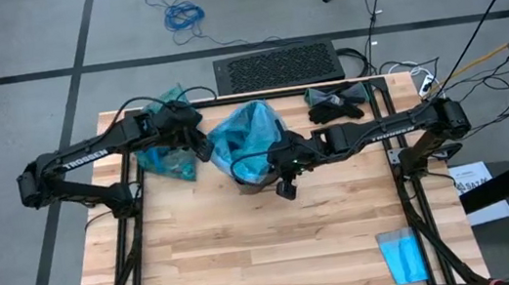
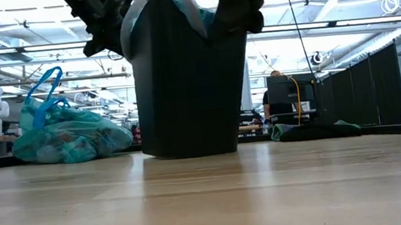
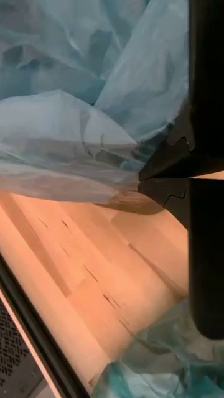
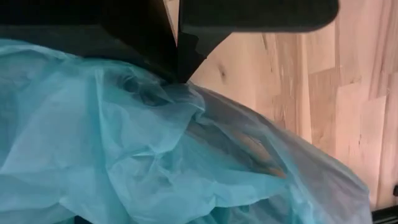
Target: Place trash/remove bag and relplace
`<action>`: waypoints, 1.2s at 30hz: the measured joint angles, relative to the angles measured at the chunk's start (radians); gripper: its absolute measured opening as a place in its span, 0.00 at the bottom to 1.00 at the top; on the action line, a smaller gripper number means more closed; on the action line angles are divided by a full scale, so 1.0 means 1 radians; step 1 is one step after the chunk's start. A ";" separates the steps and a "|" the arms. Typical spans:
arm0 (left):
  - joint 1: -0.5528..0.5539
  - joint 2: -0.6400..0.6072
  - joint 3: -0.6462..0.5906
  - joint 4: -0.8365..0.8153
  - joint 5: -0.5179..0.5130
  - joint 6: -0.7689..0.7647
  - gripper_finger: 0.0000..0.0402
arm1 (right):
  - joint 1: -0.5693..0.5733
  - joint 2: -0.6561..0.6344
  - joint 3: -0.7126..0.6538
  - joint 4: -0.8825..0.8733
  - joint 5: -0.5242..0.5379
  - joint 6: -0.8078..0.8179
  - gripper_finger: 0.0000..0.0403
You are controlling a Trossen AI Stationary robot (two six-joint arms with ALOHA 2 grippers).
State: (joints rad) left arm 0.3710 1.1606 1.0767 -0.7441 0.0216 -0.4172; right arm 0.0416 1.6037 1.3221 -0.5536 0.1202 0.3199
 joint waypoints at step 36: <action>-0.200 -0.240 -0.003 -0.070 -0.265 -0.100 0.00 | -0.011 -0.030 -0.005 -0.026 -0.021 0.008 0.00</action>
State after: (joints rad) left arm 0.1706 0.9201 1.0733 -0.8140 -0.2430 -0.5173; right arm 0.0311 1.5742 1.3167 -0.5800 0.0994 0.3283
